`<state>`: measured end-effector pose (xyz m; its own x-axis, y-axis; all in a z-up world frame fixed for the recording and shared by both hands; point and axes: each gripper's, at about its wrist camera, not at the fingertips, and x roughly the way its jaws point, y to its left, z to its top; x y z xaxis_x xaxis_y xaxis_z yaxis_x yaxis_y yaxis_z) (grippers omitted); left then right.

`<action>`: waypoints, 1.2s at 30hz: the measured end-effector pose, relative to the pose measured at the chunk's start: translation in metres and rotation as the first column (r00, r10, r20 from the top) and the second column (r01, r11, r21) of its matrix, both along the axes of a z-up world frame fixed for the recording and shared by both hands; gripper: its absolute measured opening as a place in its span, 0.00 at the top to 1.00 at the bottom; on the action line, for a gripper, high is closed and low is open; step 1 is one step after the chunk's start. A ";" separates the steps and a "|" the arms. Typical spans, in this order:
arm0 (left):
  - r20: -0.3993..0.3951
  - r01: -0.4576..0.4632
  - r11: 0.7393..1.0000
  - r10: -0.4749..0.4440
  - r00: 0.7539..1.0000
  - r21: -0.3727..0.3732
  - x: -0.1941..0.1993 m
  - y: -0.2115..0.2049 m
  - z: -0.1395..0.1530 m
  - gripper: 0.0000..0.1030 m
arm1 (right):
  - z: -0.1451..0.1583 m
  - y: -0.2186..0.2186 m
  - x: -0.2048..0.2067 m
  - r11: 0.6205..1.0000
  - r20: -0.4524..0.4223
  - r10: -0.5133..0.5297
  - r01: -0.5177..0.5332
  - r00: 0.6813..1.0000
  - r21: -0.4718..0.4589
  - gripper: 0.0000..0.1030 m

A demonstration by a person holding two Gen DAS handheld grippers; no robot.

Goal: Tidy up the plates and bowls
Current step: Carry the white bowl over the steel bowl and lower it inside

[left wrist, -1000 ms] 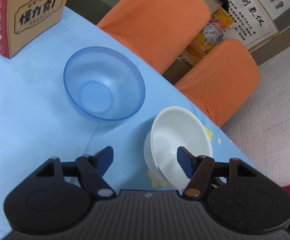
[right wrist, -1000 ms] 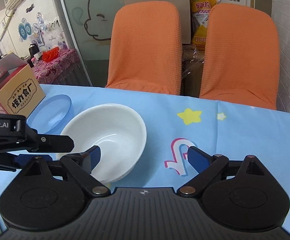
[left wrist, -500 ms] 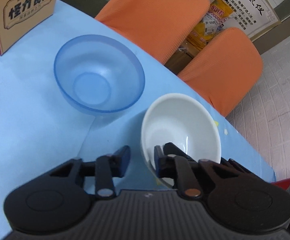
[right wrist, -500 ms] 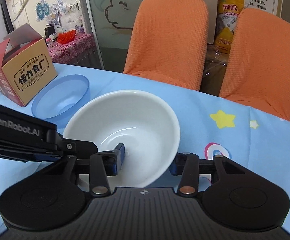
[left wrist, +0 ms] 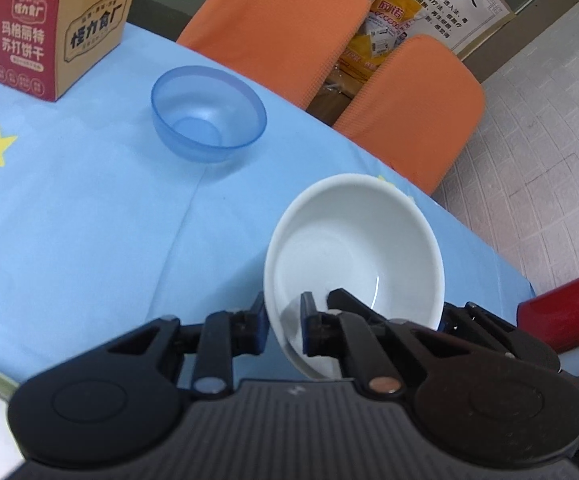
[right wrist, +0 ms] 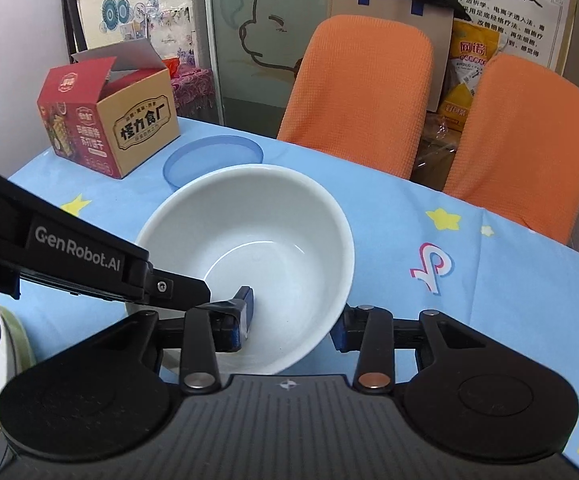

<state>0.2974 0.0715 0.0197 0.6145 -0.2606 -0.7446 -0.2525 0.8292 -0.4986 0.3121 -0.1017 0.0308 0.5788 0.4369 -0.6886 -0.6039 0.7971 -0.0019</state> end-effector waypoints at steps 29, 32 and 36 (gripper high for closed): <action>-0.021 0.245 0.966 -0.244 0.970 0.084 -0.127 -0.088 -0.018 0.95 | -0.028 -0.070 -0.149 0.991 -0.022 -0.136 0.136 0.990 0.004 0.18; -0.009 0.268 0.956 -0.269 0.963 0.115 -0.126 -0.090 -0.016 0.71 | -0.029 -0.073 -0.150 0.990 -0.022 -0.139 0.140 0.990 0.022 0.18; 0.021 0.275 0.948 -0.282 0.959 0.162 -0.127 -0.091 -0.004 0.45 | -0.024 -0.083 -0.148 0.983 -0.017 -0.163 0.163 0.987 0.083 0.20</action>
